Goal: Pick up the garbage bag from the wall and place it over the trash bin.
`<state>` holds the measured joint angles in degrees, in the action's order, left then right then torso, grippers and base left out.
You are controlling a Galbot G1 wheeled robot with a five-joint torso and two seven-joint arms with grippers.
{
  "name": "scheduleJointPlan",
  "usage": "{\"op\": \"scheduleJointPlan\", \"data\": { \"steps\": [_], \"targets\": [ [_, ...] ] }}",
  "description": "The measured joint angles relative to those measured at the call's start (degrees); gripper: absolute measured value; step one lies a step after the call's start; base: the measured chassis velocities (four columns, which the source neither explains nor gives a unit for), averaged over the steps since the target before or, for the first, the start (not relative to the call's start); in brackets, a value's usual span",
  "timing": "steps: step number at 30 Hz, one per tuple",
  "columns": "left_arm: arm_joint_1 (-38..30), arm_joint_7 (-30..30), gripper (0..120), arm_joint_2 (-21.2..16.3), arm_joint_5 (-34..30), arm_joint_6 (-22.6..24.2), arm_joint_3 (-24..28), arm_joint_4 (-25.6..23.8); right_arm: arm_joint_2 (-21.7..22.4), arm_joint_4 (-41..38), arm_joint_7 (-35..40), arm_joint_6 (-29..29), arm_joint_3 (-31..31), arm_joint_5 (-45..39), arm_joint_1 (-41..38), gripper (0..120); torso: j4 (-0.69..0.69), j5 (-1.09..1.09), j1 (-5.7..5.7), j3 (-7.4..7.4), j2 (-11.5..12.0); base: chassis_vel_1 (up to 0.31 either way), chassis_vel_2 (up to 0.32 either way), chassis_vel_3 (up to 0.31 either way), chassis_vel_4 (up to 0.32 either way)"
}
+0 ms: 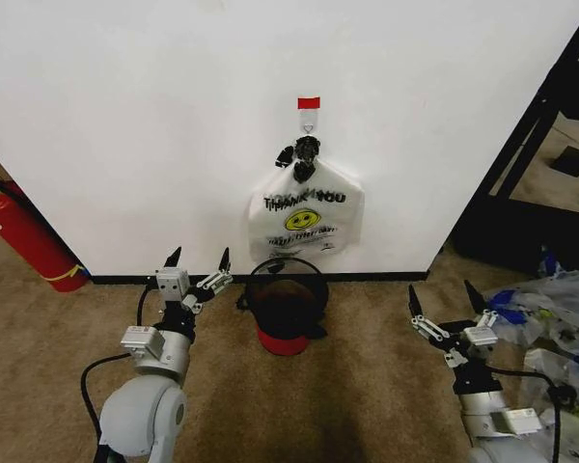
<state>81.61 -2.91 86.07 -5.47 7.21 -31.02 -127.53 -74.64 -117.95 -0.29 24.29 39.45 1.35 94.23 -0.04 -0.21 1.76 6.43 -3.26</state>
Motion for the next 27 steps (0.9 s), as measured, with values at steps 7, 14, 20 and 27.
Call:
{"op": "scheduleJointPlan", "data": {
  "steps": [7,14,20,27],
  "targets": [
    [0.4,-1.8,100,0.0,6.2,-3.4,-2.0,0.8,22.1,0.2,4.9,-3.2,6.1,0.1,3.5,100,-0.03,-0.04,0.00,0.00,0.0,0.000,0.000,0.000,0.000],
    [1.2,-4.3,100,-0.7,16.4,-8.9,-5.5,2.2,24.7,-1.2,4.8,-5.2,5.1,-0.9,2.9,100,0.02,-0.03,0.01,0.00,0.0,0.000,0.000,0.000,0.000],
    [3.1,-4.0,100,-2.2,4.3,-7.3,-5.0,3.8,13.1,0.4,3.4,-1.9,-1.2,-6.8,0.9,100,-0.03,-0.02,0.00,-0.01,0.0,0.000,0.000,0.000,0.000],
    [3.6,-4.1,100,-2.8,1.9,-5.4,-5.1,3.0,7.4,1.7,2.2,-0.8,-6.1,-19.9,-1.2,100,-0.03,-0.04,0.00,-0.01,0.0,0.000,0.000,0.000,0.000]
  ]
}}
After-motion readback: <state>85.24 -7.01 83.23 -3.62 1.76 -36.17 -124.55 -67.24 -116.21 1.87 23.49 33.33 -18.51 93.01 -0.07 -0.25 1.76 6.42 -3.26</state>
